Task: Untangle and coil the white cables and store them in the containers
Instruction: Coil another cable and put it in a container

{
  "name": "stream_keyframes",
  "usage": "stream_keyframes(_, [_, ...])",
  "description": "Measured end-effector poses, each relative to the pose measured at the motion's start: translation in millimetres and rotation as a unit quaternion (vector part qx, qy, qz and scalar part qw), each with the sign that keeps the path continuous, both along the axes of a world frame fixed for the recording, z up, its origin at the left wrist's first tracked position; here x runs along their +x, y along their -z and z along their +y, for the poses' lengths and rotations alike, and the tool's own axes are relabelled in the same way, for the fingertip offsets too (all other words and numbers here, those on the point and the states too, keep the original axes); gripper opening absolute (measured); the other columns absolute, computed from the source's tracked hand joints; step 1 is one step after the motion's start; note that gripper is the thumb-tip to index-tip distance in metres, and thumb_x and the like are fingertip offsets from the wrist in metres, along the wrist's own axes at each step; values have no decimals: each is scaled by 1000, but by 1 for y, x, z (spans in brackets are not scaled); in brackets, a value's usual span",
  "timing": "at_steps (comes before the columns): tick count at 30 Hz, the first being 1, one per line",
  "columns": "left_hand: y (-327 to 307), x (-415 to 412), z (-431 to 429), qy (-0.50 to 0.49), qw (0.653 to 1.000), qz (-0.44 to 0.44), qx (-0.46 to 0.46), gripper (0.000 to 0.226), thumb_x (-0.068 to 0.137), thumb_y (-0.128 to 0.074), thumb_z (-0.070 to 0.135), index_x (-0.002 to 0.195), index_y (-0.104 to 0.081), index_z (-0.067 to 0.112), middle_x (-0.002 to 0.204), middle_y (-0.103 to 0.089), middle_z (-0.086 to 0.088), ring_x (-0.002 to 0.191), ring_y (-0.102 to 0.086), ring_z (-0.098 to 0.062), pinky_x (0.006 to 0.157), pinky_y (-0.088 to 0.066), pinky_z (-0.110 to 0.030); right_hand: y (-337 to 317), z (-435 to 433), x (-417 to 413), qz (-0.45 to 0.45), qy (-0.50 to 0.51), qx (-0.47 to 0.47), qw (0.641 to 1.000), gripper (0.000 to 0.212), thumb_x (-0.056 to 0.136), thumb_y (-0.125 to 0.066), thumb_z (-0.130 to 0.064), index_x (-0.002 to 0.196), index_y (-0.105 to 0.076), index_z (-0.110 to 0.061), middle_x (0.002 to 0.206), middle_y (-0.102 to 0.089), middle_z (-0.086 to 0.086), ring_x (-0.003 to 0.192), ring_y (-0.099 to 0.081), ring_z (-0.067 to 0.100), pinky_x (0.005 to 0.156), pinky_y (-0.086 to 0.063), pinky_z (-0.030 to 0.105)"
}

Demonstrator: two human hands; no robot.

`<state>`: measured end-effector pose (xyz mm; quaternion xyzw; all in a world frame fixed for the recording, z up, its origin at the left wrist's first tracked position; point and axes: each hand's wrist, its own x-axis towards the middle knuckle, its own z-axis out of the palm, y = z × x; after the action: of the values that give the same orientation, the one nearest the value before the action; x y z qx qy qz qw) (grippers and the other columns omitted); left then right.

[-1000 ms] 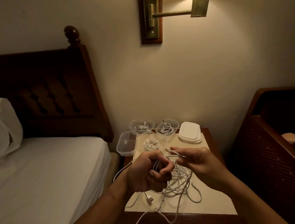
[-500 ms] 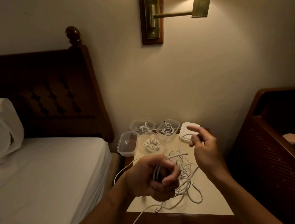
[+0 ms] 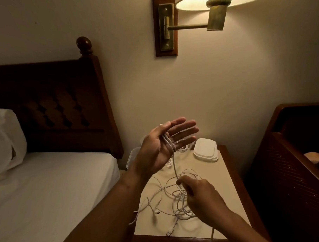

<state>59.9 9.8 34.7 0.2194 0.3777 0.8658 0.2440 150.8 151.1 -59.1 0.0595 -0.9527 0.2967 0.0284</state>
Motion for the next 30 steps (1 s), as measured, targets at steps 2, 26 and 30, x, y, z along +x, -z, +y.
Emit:
stream_keyframes(2, [5, -9, -1, -26, 997, 27, -74, 49, 109, -28, 25, 144, -42, -7, 139, -59, -28, 131, -56, -43, 117, -36, -60, -4, -2, 8, 3, -19, 20, 1000, 35, 100, -49, -16, 124, -58, -40, 110, -71, -7, 86, -63, 13, 67, -53, 28])
stream_keyframes(26, [29, 39, -8, 298, 926, 37, -227, 67, 107, -11, 57, 76, -47, 10, 45, -30, 5, 39, -20, -10, 43, -19, -26, -47, 42, -16, 192, -91, -387, 897, 11, 86, -72, -15, 94, -77, -9, 80, -69, -3, 62, -61, 9, 55, -49, 24])
stream_keyframes(30, [31, 49, -3, 252, 962, -3, -105, 52, 110, -23, 48, 85, -50, 11, 49, -28, 0, 44, -22, -12, 48, -19, -27, -34, 27, -9, 95, -21, -494, 864, 21, 89, -63, -22, 101, -74, -8, 72, -64, 7, 54, -49, 18, 45, -42, 31])
